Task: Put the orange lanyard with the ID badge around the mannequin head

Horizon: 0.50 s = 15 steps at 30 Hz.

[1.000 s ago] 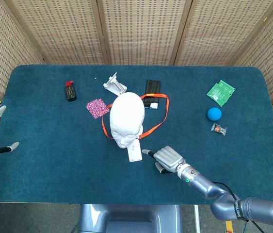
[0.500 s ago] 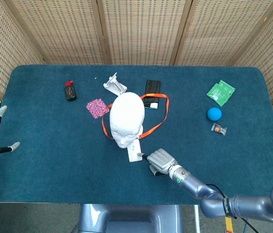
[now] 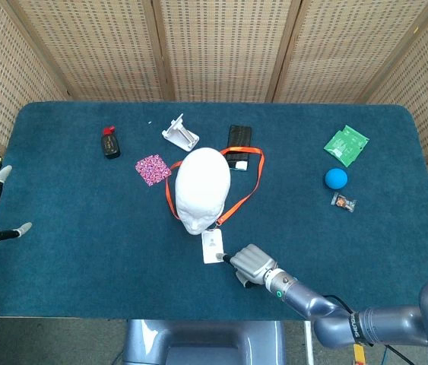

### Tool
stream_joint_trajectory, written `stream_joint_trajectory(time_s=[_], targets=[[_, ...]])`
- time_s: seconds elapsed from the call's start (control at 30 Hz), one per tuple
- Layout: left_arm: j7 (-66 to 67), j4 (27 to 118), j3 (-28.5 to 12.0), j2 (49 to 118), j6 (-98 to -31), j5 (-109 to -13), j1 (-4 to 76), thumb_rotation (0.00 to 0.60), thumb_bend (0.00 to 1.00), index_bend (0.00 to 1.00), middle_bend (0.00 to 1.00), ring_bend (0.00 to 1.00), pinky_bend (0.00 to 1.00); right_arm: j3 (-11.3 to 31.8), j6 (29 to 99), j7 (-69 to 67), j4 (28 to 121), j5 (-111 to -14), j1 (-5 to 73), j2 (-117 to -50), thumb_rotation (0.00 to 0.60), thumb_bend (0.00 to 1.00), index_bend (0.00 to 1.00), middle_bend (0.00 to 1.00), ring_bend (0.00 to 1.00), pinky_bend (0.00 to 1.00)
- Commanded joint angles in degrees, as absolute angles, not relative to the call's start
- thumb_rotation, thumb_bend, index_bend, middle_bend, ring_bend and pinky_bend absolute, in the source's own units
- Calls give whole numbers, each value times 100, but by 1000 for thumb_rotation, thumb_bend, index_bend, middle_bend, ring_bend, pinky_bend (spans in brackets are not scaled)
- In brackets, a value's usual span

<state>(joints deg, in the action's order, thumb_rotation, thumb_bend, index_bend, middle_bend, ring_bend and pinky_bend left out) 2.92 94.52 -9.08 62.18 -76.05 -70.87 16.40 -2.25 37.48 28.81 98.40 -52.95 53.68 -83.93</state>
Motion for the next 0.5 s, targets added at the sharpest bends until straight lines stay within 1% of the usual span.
stream_joint_trajectory(time_s=[0.03, 0.37, 0.5], targets=[[295, 9452, -912, 6220, -7603, -7089, 1636, 600, 6, 0, 0, 0, 0, -354, 3755, 2969, 10053, -5289, 5426, -8291, 600, 872, 163, 808, 891, 994], [286, 9471, -928, 6213, -7581, -7112, 1619, 600, 7, 0, 0, 0, 0, -864, 3738, 3347, 10832, -5357, 5644, -7938, 600, 873, 176, 809, 891, 994], [306, 9474, -933, 6220, -7573, -7114, 1618, 600, 7, 0, 0, 0, 0, -946, 3764, 3323, 11079, -5553, 5662, -7780, 600, 876, 192, 810, 891, 994]])
